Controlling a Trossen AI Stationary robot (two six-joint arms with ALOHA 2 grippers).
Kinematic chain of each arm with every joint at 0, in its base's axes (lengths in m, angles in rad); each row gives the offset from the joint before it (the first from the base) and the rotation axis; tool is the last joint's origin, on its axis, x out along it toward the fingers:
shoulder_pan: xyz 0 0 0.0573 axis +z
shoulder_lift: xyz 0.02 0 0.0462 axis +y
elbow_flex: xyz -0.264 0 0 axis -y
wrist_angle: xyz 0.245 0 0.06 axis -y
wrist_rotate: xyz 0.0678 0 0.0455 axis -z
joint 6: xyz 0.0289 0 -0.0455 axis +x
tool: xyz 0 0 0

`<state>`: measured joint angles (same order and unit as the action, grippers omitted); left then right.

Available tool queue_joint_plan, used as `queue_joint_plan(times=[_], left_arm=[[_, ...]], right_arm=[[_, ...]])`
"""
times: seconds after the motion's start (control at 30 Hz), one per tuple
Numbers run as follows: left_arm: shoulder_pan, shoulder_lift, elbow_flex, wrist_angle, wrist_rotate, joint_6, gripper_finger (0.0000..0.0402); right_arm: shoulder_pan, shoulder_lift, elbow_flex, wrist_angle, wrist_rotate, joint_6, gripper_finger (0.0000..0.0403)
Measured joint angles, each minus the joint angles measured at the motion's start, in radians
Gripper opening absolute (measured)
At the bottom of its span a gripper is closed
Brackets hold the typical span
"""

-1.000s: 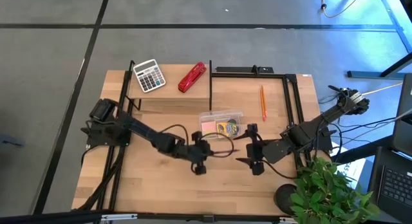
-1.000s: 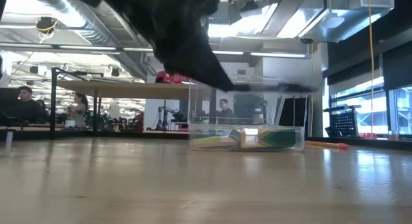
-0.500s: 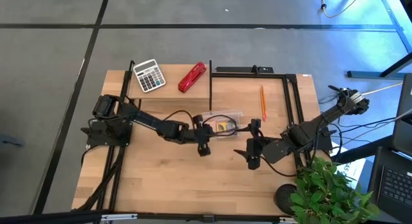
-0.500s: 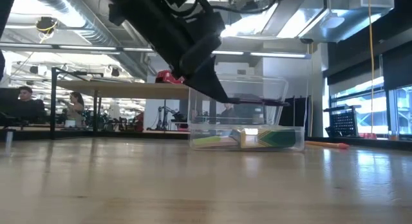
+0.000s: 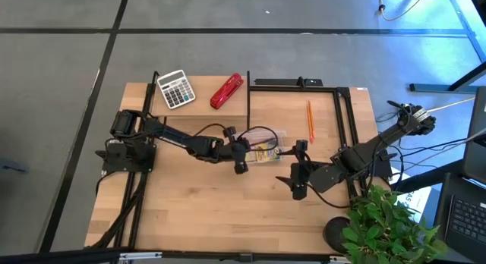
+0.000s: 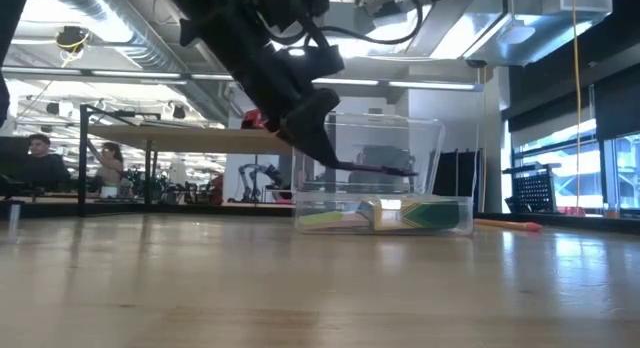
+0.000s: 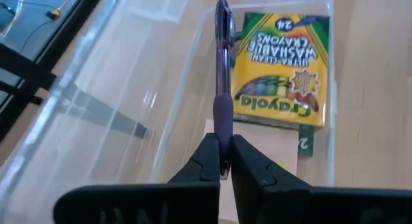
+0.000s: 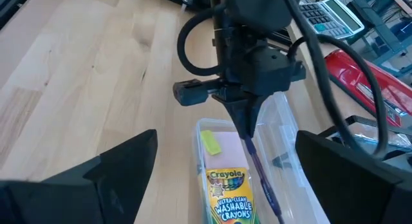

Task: Pack school essentials
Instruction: Put the violet pen into the supply box, then put the top orange pencil into the supply box

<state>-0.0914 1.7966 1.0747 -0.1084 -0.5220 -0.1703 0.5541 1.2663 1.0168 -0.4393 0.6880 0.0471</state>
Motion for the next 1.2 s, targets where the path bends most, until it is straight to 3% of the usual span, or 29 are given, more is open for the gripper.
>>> queue_joint_plan(times=[0.63, 1.03, 1.2], left_arm=[[0.001, 0.001, 0.0, -0.013, 0.009, 0.024, 0.0077], [-0.033, -0.052, 0.002, -0.008, 0.016, -0.004, 0.0081], [-0.063, -0.135, 0.002, -0.008, 0.015, -0.005, 0.0079]], right_arm=[[0.0, 0.0, 0.0, -0.001, 0.0, -0.003, 0.0369], [0.0, 0.0, 0.0, 0.008, -0.002, 0.001, 0.0369], [0.0, 0.0, 0.0, 0.014, -0.087, 0.073, 0.0369]])
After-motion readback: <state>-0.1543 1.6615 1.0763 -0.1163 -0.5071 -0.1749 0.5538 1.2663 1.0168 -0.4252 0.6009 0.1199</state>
